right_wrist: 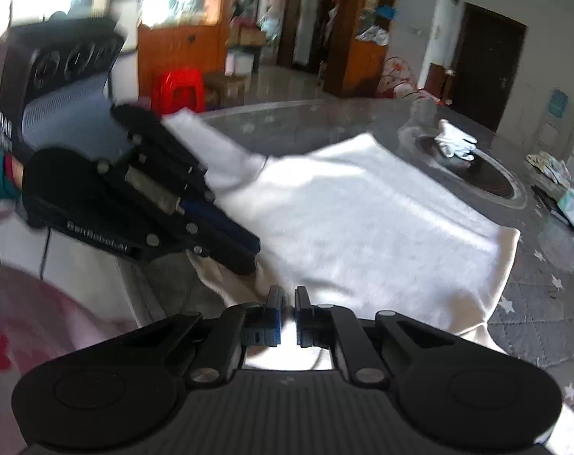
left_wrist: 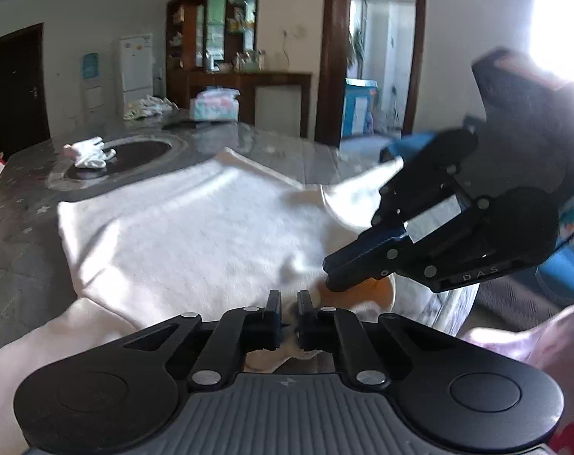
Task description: Fold clothes
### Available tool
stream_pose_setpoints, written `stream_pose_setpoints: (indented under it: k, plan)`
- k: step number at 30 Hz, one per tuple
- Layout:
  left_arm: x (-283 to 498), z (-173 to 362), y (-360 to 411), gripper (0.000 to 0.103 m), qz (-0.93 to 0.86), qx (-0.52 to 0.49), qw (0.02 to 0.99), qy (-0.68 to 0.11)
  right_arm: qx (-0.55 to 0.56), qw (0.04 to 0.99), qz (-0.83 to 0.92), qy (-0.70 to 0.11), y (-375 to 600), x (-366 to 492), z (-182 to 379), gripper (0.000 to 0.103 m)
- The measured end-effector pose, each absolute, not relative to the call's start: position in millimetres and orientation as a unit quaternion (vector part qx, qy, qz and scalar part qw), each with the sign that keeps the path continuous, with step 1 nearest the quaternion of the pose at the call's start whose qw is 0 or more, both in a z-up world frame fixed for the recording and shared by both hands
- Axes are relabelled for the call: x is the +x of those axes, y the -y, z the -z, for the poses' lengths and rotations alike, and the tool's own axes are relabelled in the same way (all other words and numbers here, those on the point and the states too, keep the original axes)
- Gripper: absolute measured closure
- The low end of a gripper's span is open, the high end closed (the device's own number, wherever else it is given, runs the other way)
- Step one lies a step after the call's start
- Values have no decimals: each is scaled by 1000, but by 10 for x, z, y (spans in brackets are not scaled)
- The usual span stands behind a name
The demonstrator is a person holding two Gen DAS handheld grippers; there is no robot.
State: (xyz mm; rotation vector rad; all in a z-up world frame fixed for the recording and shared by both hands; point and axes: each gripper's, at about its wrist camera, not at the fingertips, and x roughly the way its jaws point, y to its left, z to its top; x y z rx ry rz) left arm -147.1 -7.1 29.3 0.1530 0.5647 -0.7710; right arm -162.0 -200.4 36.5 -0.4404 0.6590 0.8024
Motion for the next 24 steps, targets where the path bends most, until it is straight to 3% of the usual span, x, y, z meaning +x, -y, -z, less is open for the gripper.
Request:
stream_pose_setpoints:
  k: [4, 12, 18, 24]
  plan:
    - [-1520, -388, -52, 97, 385, 38, 884, -261, -190, 844, -387, -318, 2079, -1646, -407, 98]
    - [-1615, -273, 24, 97, 412, 85, 860, -290, -165, 833, -405, -338, 2173, -1685, -436, 97]
    - [-1397, -494, -41, 95, 386, 46, 882, -267, -124, 859, -392, -306, 2263, -1558, -650, 93]
    - [-1126, -286, 131, 95, 357, 45, 882, -304, -139, 858, -371, -328, 2126, -1354, -406, 92]
